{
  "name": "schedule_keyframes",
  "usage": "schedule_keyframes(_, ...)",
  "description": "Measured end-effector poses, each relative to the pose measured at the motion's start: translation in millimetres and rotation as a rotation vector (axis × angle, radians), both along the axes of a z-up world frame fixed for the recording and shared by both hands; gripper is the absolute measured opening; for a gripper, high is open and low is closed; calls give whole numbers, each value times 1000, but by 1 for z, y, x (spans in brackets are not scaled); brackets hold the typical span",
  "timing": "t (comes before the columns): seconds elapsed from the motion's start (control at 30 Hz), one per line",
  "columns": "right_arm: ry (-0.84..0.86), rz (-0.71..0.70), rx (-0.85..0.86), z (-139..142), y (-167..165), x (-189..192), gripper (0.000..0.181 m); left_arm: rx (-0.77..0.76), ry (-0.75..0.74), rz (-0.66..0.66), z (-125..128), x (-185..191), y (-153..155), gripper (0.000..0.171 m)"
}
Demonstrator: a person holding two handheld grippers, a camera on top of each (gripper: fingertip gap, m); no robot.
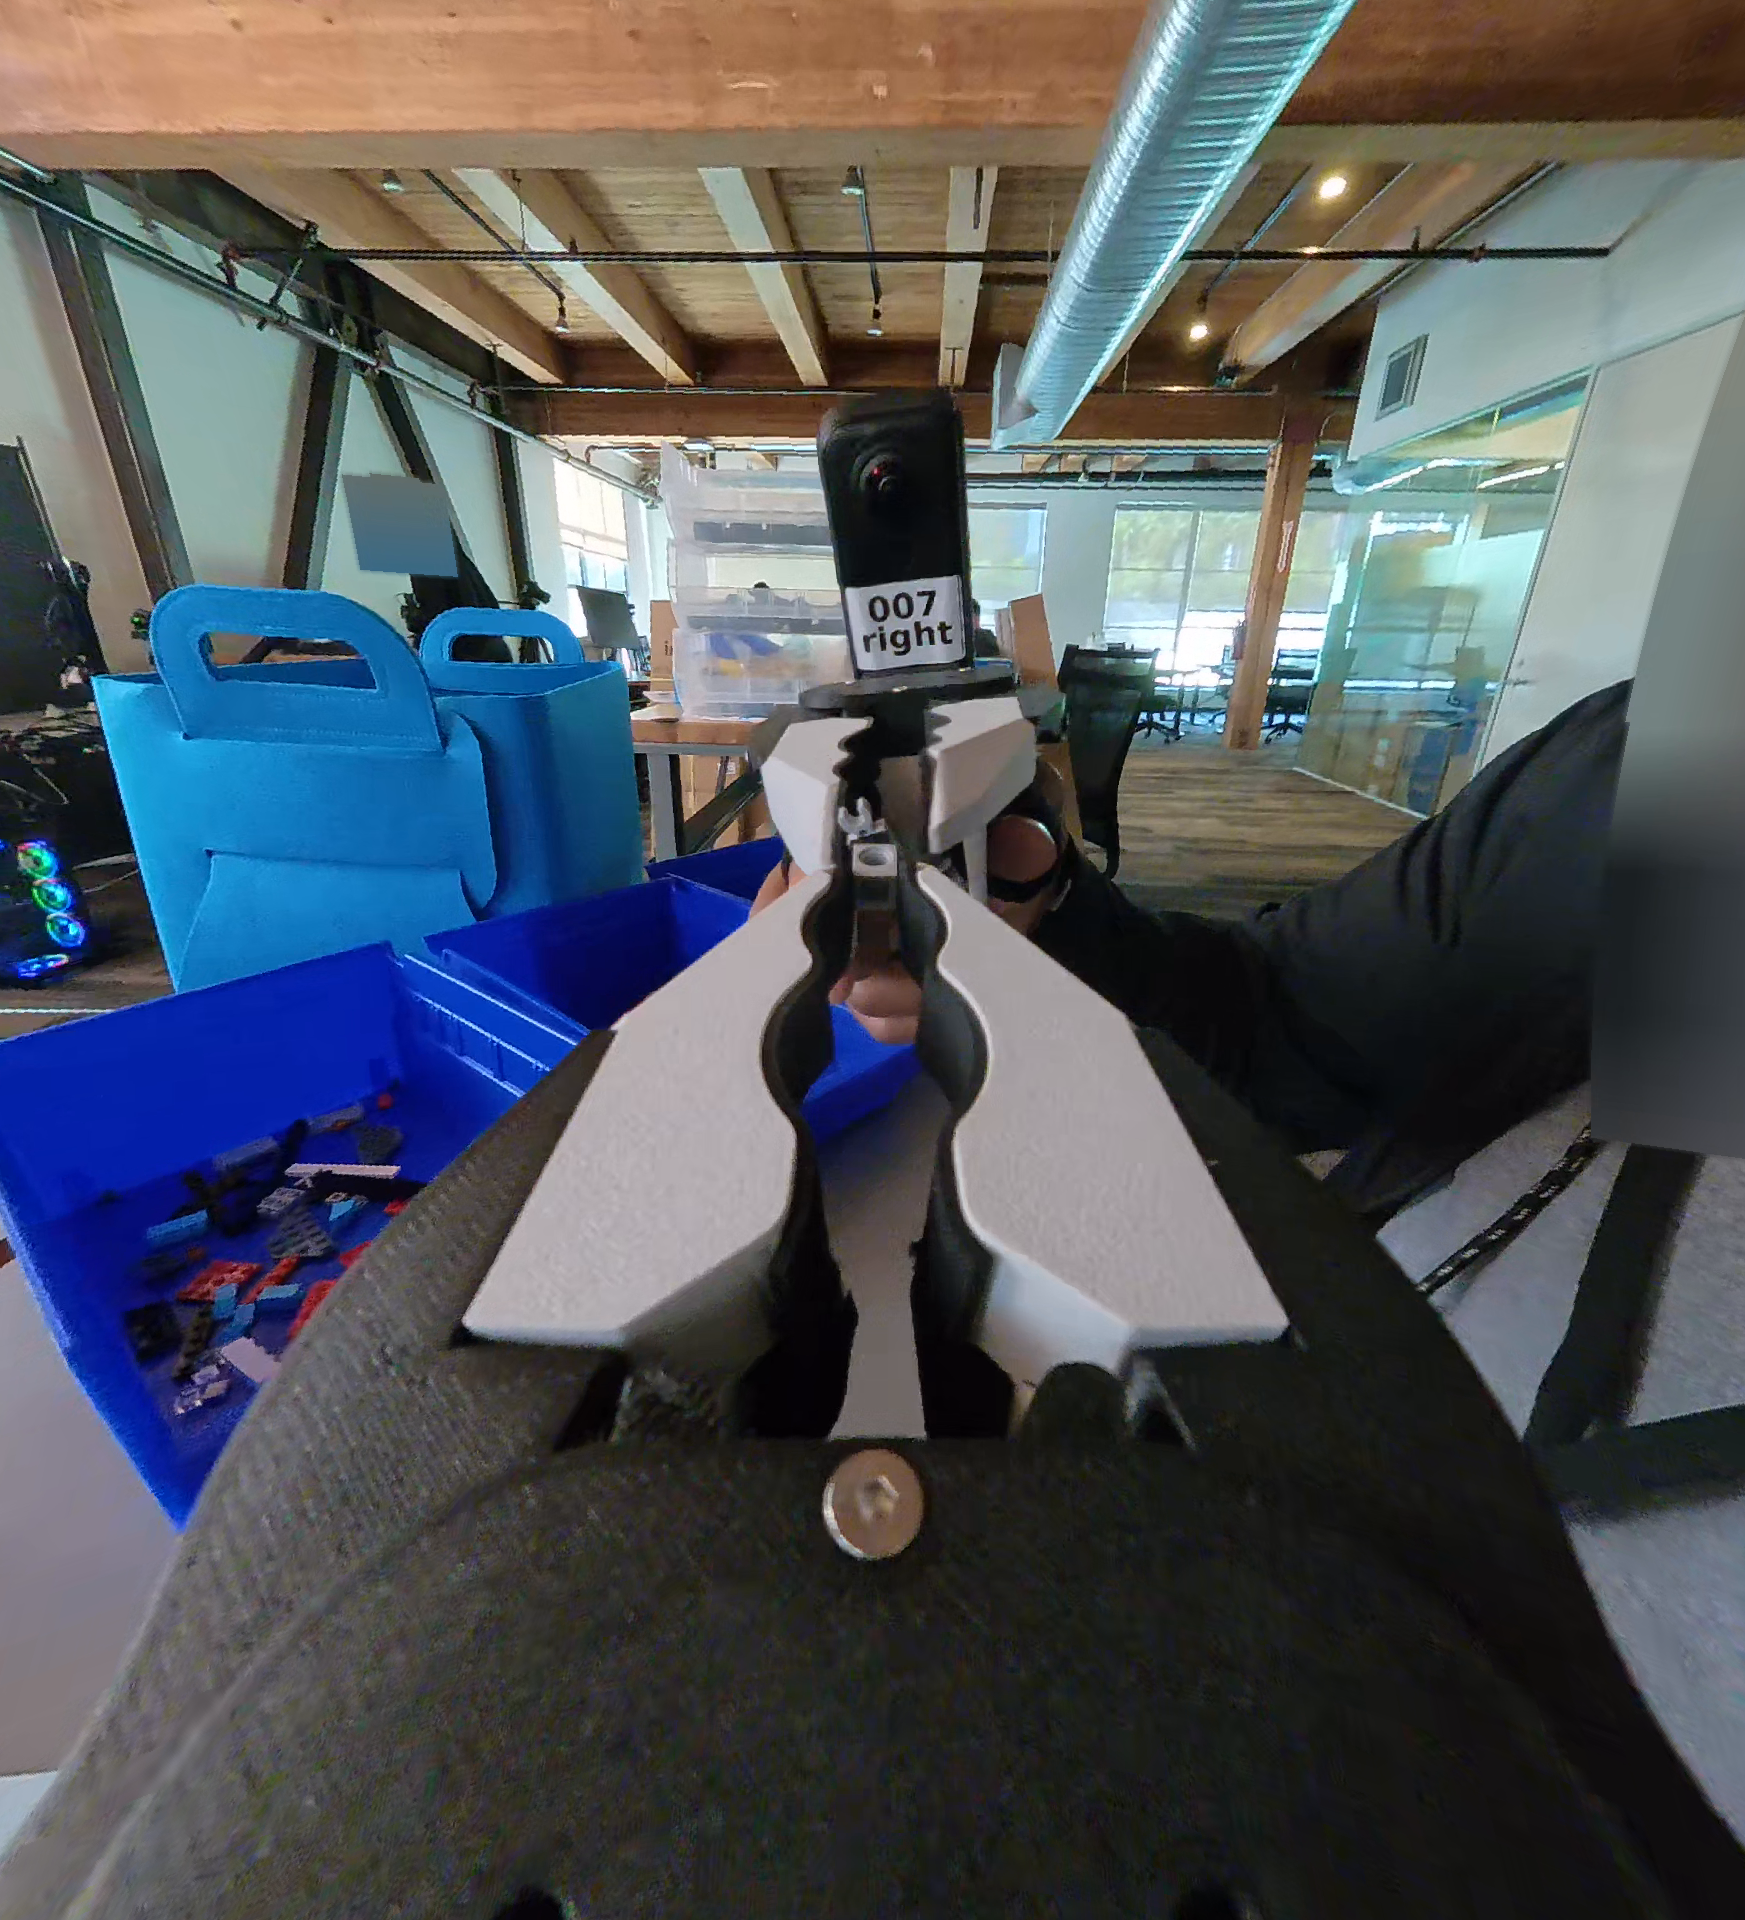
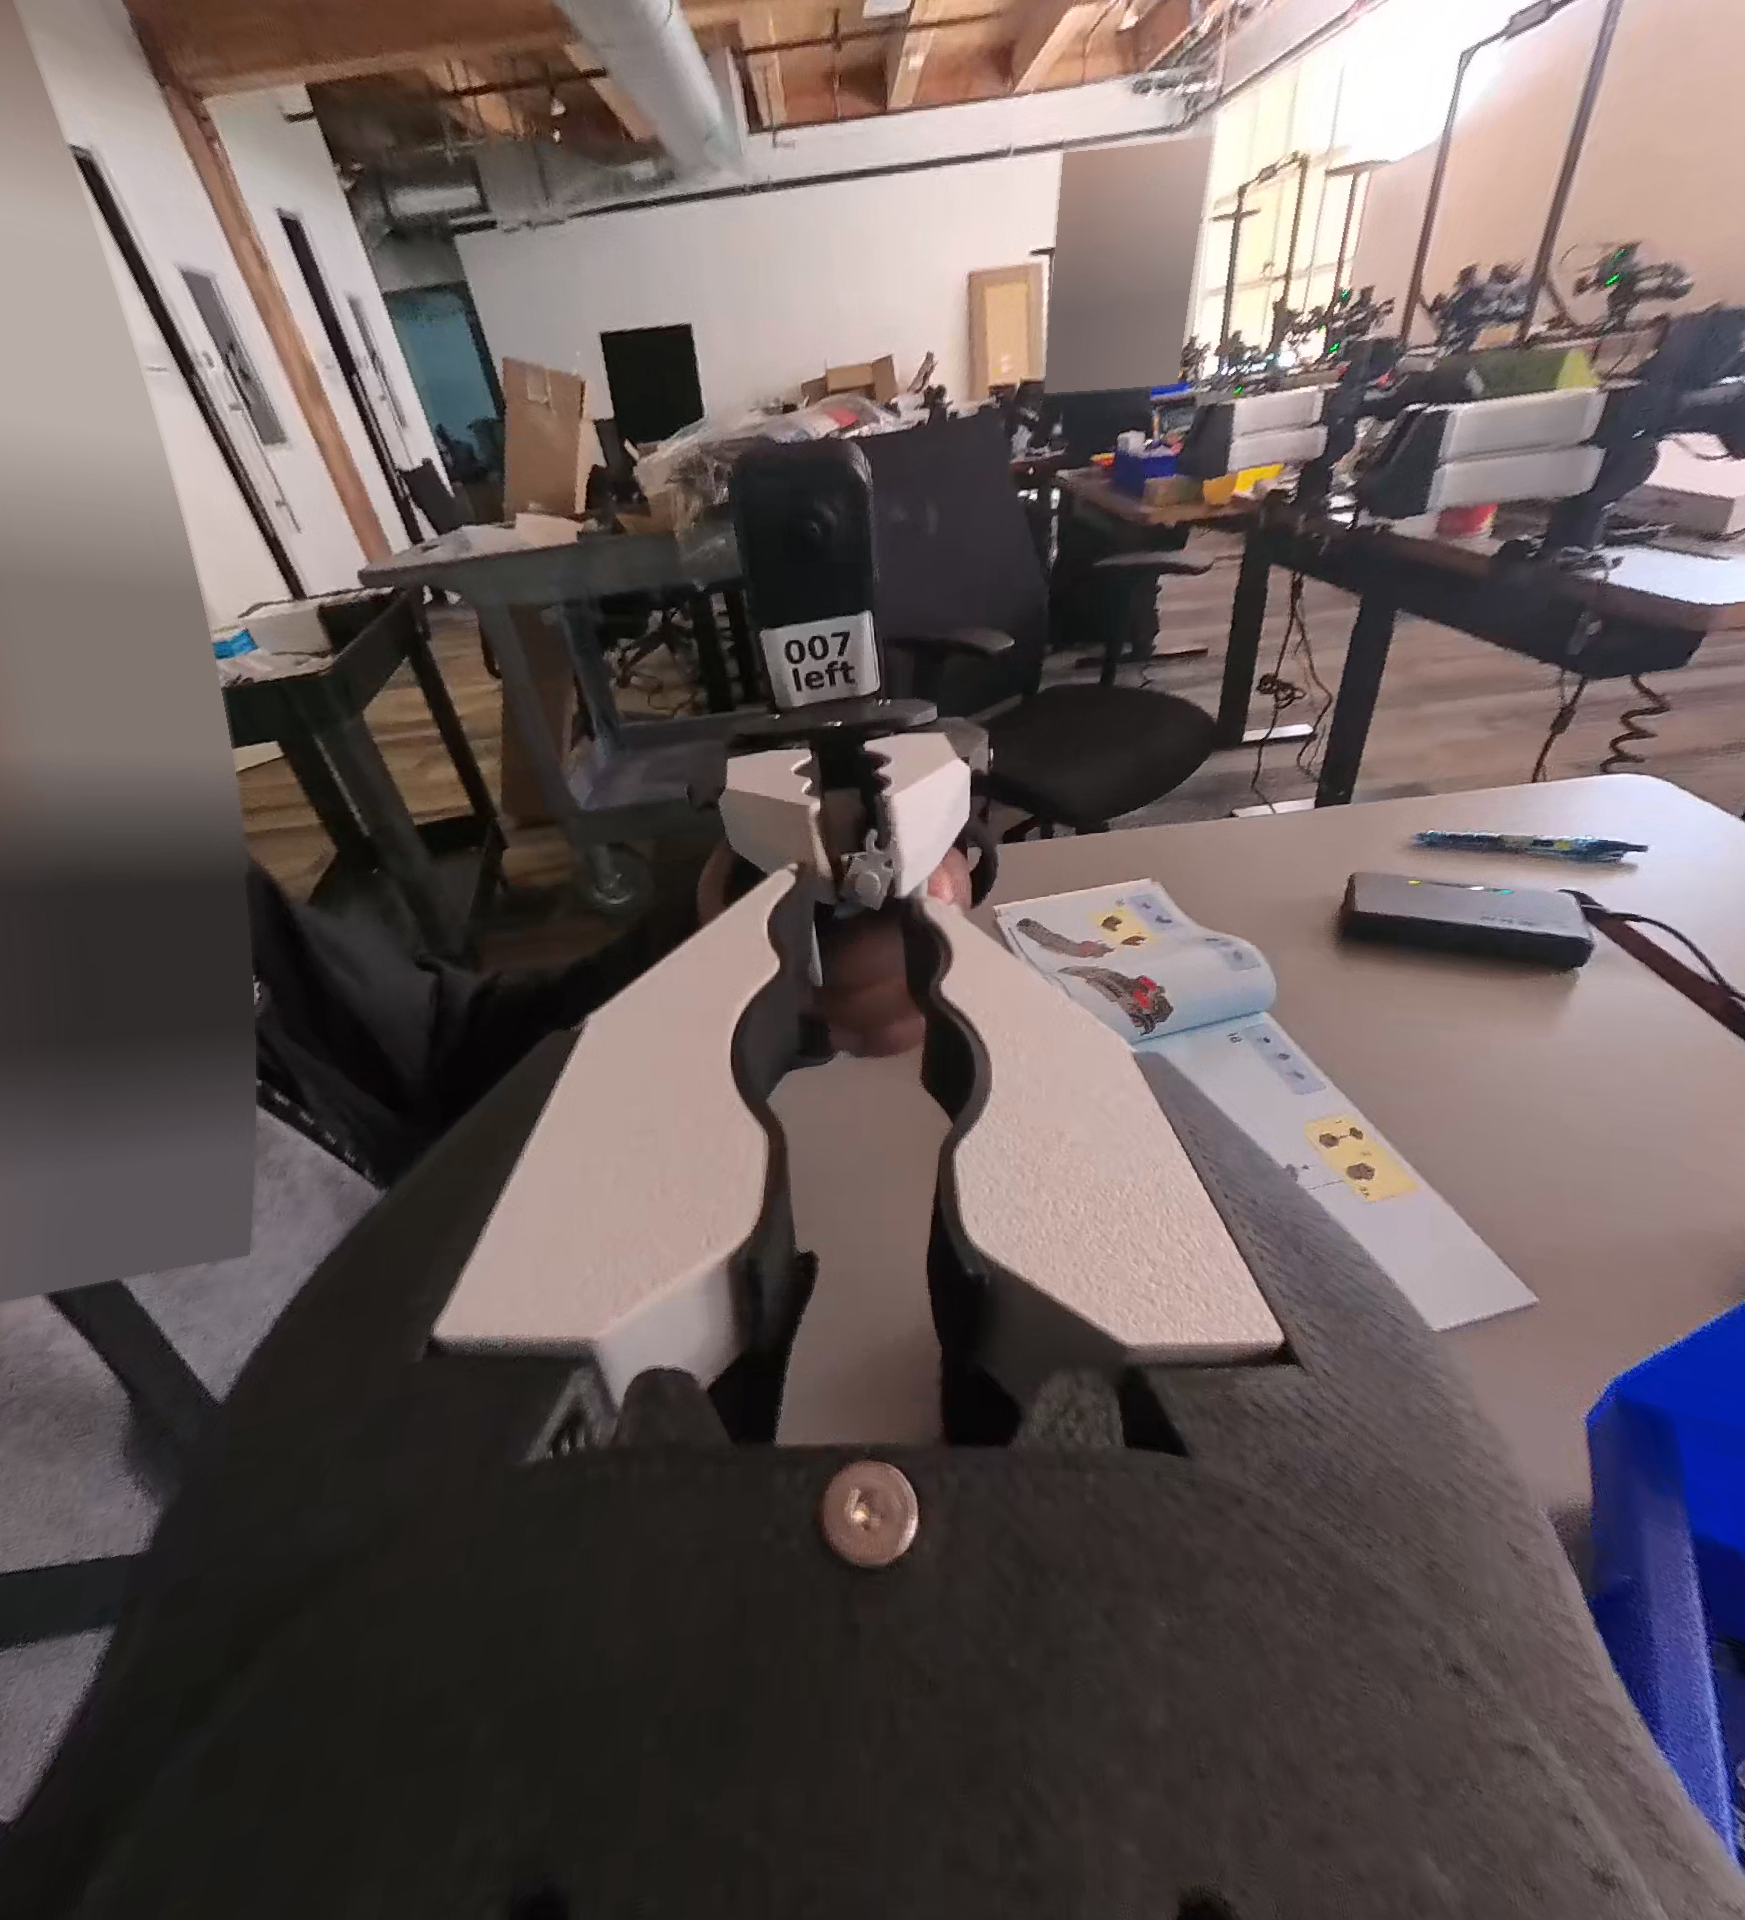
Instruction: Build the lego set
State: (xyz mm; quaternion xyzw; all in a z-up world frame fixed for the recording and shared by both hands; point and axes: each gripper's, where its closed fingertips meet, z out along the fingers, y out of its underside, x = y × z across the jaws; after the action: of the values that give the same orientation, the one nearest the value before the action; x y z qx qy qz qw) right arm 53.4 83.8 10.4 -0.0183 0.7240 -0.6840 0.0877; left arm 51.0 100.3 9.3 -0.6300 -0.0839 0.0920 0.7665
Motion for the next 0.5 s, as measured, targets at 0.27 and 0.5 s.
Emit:
schedule_keyframes(0.27, 176, -4, 10, -6, 0, 4, 9, -31, 2, -24, -3, 5, 2, 8)
schedule_keyframes(0.5, 408, 34, -8, -7, 3, 12, 8, -5, -120, -141, -3, 14, 4, 8)
